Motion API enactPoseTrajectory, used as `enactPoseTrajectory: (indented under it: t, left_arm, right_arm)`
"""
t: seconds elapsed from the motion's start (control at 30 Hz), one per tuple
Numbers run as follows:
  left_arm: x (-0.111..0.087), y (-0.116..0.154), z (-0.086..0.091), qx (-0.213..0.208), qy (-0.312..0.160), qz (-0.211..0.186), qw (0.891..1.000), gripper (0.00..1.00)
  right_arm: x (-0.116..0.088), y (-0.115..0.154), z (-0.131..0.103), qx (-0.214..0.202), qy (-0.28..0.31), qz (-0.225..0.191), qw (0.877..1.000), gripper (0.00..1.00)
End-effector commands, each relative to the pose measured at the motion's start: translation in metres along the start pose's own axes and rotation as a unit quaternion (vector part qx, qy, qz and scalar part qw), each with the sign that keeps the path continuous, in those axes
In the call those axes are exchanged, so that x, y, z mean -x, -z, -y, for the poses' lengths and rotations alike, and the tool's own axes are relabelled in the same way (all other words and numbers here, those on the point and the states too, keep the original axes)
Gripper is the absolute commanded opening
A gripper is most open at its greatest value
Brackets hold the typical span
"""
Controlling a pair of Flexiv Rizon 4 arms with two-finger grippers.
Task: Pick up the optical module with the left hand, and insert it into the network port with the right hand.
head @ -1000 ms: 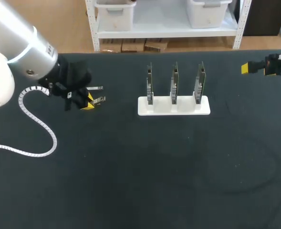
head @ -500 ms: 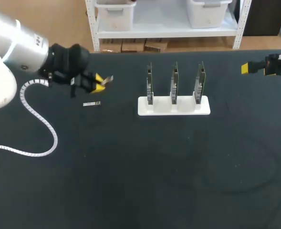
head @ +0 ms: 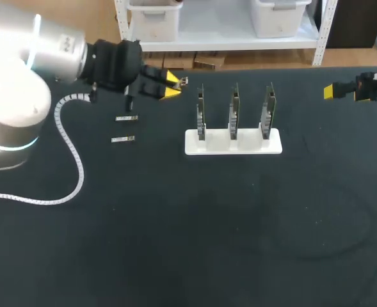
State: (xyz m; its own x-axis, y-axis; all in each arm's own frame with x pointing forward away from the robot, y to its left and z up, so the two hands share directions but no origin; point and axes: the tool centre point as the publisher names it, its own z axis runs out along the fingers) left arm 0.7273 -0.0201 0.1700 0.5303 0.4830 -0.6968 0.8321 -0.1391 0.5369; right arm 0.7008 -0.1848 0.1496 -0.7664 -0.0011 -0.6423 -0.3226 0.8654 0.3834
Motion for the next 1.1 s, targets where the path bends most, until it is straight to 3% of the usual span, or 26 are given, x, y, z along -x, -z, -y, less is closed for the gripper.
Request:
enactPoseTrajectory:
  t: [0.03,0.3,1.1]
  left_arm:
    - [0.006,0.003,-0.009,0.001,0.005,0.067,0.998,0.00]
    - [0.017,0.010,-0.003,-0.026,0.042,0.031,0.998,0.00]
    - [0.017,0.010,-0.003,-0.026,0.042,0.031,0.998,0.00]
  right_arm:
    - [0.000,0.001,-0.001,-0.002,0.000,0.000,1.000,1.00]
    - [0.000,0.001,-0.001,-0.002,0.000,0.000,1.000,1.00]
    - [0.000,0.001,-0.001,-0.002,0.000,0.000,1.000,1.00]
